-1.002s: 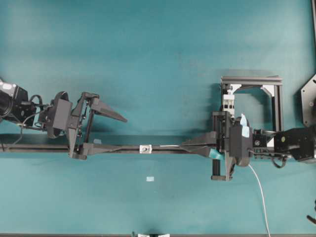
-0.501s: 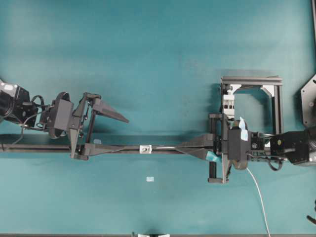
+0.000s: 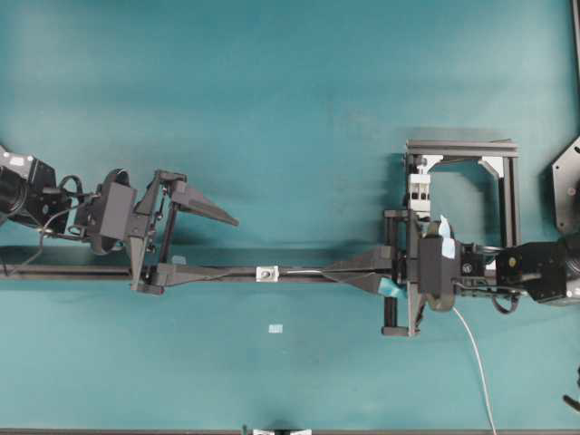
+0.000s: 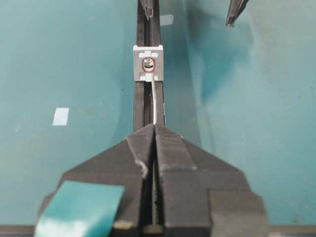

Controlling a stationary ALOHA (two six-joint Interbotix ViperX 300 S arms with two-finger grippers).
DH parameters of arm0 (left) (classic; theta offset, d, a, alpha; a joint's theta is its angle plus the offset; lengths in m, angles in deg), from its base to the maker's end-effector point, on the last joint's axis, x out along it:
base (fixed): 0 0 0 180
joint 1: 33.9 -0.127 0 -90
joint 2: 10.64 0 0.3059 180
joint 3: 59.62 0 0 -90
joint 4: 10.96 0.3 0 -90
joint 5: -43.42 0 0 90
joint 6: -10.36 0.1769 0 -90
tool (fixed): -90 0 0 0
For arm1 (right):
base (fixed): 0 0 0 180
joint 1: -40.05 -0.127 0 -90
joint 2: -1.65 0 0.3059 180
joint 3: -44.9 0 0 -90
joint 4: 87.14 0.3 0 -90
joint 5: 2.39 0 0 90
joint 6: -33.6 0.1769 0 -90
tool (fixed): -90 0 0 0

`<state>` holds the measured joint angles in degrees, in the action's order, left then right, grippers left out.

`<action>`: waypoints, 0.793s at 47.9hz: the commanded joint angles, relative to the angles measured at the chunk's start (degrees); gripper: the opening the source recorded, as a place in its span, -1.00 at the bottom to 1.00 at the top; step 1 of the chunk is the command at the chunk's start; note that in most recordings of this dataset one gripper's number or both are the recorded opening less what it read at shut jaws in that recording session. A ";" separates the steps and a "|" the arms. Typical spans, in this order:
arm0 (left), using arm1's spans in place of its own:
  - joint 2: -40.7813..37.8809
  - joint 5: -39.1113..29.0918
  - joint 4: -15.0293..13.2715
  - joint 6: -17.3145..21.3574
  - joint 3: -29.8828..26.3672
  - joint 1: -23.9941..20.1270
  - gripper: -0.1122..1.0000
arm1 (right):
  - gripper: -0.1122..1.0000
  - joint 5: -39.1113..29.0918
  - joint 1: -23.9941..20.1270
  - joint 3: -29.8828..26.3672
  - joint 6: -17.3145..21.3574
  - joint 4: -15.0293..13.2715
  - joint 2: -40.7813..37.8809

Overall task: Insert the wire through the hole in the metal fitting marked with a red label. (retake)
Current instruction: 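Align the wire tip with the red-ringed hole in the white bracket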

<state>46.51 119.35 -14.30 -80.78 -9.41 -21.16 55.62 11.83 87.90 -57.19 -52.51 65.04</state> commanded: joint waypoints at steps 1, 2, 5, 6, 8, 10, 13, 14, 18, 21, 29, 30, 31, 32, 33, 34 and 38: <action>0.62 0.53 -0.09 0.00 -0.35 0.18 0.30 | -0.77 0.79 -0.26 -0.53 0.18 0.09 0.53; 0.70 0.53 -0.09 0.00 -0.35 0.18 0.30 | -0.77 0.79 -0.35 -0.62 0.18 0.09 0.53; 0.70 0.44 -0.09 0.00 -0.35 0.18 0.30 | -0.77 0.79 -0.26 -0.70 0.18 0.09 0.35; 0.70 0.44 -0.09 0.00 -0.35 0.18 0.30 | -0.77 0.79 -0.26 -0.70 0.18 0.09 0.35; 0.62 0.53 -0.09 0.00 -0.35 0.18 0.30 | -0.77 0.88 -0.26 -0.70 0.18 0.09 0.26; 0.70 0.44 -0.09 0.00 -0.35 0.18 0.30 | -0.77 0.97 -0.26 -0.70 0.18 0.09 0.18; 0.70 0.44 -0.09 0.00 -0.44 0.18 0.30 | -0.77 1.05 -0.26 -0.70 0.18 0.09 0.26; 0.62 0.44 -0.09 0.00 -0.44 0.18 0.30 | -0.77 1.05 -0.26 -0.70 0.18 0.09 0.18; 0.62 0.44 -0.09 0.00 -0.53 0.18 0.30 | -0.77 1.23 -0.35 -0.70 0.18 0.09 0.18; 0.62 0.35 -0.09 0.00 -0.62 0.18 0.30 | -0.77 1.32 -0.26 -0.70 0.18 0.09 0.18; 0.53 0.26 -0.09 0.00 -0.70 0.18 0.30 | -0.77 1.41 -0.26 -0.97 0.09 0.09 0.09; 0.53 0.26 -0.09 0.00 -0.70 0.18 0.30 | -0.77 1.41 -0.35 -1.05 0.09 0.09 0.00; 0.53 0.26 -0.09 0.00 -0.62 0.18 0.30 | -0.77 1.41 -0.26 -1.14 0.09 0.09 -0.09; 0.44 0.26 -0.09 0.00 -0.70 0.18 0.30 | -0.77 1.49 -0.35 -1.23 0.09 0.09 -0.09; 0.44 0.26 -0.09 0.00 -0.70 0.18 0.30 | -0.77 1.58 -0.26 -1.23 0.09 0.09 -0.26; 0.44 0.26 -0.09 0.00 -0.70 0.18 0.30 | -0.77 1.67 -0.26 -1.32 0.09 0.09 -0.35; 0.44 0.26 0.00 0.00 -0.79 0.18 0.30 | -0.77 2.11 -0.26 -1.67 0.09 0.09 -0.79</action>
<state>46.25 119.35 -14.30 -80.78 -9.76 -21.16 56.85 11.83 87.19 -57.10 -52.51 63.72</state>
